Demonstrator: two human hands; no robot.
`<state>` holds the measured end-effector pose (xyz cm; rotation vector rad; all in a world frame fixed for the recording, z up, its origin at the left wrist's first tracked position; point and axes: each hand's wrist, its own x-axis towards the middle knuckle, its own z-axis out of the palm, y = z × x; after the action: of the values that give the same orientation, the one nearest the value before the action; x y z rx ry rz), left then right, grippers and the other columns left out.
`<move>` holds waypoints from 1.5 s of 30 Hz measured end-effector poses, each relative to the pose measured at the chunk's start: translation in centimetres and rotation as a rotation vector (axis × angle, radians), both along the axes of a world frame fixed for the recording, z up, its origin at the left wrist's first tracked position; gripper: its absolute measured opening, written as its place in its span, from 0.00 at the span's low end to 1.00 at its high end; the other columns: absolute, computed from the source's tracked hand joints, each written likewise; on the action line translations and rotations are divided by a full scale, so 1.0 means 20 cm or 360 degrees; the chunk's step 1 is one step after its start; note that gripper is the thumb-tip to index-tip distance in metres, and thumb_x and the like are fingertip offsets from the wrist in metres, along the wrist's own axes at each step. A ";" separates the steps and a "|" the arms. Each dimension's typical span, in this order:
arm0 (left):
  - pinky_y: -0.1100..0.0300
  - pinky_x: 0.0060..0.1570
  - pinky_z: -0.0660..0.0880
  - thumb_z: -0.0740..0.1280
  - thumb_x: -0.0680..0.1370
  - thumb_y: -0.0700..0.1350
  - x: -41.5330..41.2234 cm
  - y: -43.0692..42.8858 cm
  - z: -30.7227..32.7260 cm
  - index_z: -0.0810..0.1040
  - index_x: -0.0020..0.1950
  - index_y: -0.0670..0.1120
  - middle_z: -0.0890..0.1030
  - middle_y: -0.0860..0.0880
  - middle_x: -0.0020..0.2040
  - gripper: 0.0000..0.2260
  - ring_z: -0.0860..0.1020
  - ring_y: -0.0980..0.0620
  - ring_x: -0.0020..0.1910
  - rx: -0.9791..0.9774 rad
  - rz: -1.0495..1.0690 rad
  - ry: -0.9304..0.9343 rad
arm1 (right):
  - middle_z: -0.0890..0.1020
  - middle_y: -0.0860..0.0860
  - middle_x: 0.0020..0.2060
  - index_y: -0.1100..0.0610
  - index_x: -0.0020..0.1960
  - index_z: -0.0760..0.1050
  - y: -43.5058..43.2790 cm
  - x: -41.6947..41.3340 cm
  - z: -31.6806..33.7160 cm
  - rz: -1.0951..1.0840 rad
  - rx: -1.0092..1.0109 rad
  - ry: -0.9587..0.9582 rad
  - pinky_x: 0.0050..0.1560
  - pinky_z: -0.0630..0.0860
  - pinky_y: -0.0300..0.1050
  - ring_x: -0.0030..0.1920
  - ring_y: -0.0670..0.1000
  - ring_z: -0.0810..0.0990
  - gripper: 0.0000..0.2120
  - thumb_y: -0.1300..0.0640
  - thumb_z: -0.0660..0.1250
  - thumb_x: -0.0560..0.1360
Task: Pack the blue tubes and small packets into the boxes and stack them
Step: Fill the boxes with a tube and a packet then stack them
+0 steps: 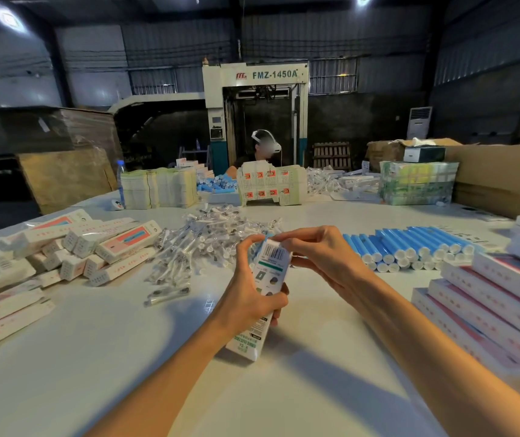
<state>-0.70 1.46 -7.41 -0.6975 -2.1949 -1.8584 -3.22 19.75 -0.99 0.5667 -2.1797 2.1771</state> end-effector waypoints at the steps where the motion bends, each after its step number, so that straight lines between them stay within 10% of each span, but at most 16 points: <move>1: 0.48 0.31 0.82 0.72 0.71 0.27 0.00 0.00 0.00 0.59 0.74 0.67 0.84 0.42 0.44 0.46 0.80 0.36 0.32 -0.0006 0.0013 0.0012 | 0.88 0.54 0.48 0.57 0.51 0.89 0.00 0.00 0.00 -0.0002 0.0034 0.0021 0.49 0.85 0.55 0.56 0.59 0.84 0.09 0.64 0.69 0.80; 9: 0.46 0.30 0.82 0.74 0.72 0.30 -0.05 0.00 -0.01 0.63 0.76 0.66 0.81 0.40 0.49 0.44 0.82 0.39 0.33 0.0107 0.0111 0.0040 | 0.87 0.51 0.56 0.56 0.64 0.82 -0.06 0.01 -0.10 0.0135 -0.0133 0.0223 0.58 0.83 0.48 0.61 0.51 0.84 0.13 0.64 0.67 0.82; 34: 0.46 0.32 0.83 0.75 0.71 0.29 -0.05 -0.01 -0.03 0.64 0.75 0.65 0.81 0.42 0.50 0.44 0.84 0.39 0.38 0.0121 0.0068 0.0078 | 0.88 0.56 0.50 0.61 0.56 0.85 -0.07 0.02 -0.08 -0.0029 -0.0269 0.0085 0.57 0.84 0.53 0.55 0.56 0.87 0.08 0.61 0.70 0.80; 45: 0.47 0.31 0.82 0.75 0.75 0.32 -0.04 -0.02 -0.03 0.63 0.72 0.64 0.80 0.37 0.54 0.38 0.83 0.39 0.34 0.0203 0.0107 0.0041 | 0.88 0.46 0.52 0.54 0.58 0.86 -0.10 0.05 -0.11 -0.0118 0.0026 0.0519 0.53 0.85 0.46 0.56 0.47 0.86 0.09 0.61 0.70 0.80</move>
<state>-1.51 1.13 -8.10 -0.6125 -2.0370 -1.9241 -2.13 17.77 -3.27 0.7663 -2.0142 1.8763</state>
